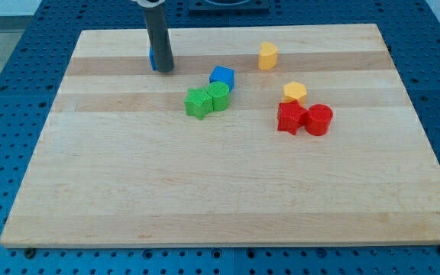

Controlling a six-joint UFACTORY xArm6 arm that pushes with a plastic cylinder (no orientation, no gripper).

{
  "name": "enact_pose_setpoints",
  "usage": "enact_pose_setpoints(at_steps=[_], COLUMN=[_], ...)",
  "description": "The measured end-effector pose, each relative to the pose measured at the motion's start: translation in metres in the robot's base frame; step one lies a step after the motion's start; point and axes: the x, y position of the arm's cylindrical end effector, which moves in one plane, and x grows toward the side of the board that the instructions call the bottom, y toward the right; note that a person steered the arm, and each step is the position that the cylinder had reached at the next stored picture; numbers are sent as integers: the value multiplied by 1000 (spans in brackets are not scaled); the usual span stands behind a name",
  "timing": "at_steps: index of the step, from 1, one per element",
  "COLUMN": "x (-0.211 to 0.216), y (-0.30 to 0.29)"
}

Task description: Move the triangle diagonal to the cube

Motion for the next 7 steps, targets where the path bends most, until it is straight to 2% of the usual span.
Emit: enact_pose_setpoints(at_steps=[1, 3, 5, 7], x=[0, 4, -22, -22], y=[-13, 30, 29, 28])
